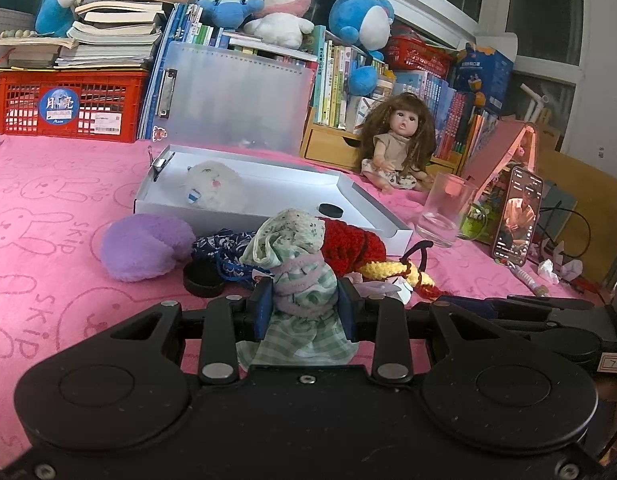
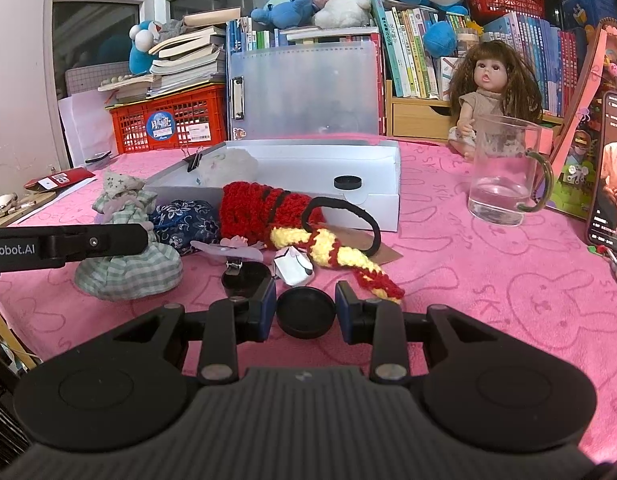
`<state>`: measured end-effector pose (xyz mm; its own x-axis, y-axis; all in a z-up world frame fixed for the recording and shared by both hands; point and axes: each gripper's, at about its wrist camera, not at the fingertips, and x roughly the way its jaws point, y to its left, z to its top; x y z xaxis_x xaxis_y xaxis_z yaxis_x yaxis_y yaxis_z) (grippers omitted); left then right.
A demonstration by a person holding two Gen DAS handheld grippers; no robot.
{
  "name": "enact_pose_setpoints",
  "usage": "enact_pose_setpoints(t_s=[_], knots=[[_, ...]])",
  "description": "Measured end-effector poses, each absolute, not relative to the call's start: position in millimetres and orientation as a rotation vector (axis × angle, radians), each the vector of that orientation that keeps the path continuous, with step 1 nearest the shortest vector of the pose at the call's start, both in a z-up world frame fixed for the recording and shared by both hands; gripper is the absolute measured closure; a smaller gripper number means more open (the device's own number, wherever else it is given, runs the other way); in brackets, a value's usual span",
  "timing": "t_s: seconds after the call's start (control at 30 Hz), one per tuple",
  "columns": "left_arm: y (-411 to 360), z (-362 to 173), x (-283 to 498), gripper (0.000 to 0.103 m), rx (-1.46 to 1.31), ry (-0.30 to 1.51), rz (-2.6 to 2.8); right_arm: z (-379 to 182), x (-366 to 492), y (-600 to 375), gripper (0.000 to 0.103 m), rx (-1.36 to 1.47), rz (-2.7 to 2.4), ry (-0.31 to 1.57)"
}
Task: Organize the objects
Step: 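Carry the gingham doll with the left while the right carries the black lid toward the tray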
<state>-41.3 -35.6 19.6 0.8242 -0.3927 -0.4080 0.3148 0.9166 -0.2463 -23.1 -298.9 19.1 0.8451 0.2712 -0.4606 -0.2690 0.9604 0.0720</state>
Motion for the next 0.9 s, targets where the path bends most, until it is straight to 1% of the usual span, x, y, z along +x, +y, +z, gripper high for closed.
enact_pose_setpoints(t_s=[0.57,0.9], knots=[[-32,20,-40,0.071,-0.172,0.461,-0.368,22,-23,-300,0.065,0.008,0.279,0.480],[-32,31,-34,0.071,-0.144,0.430,-0.368,29,-19,-299,0.065,-0.009,0.264,0.459]])
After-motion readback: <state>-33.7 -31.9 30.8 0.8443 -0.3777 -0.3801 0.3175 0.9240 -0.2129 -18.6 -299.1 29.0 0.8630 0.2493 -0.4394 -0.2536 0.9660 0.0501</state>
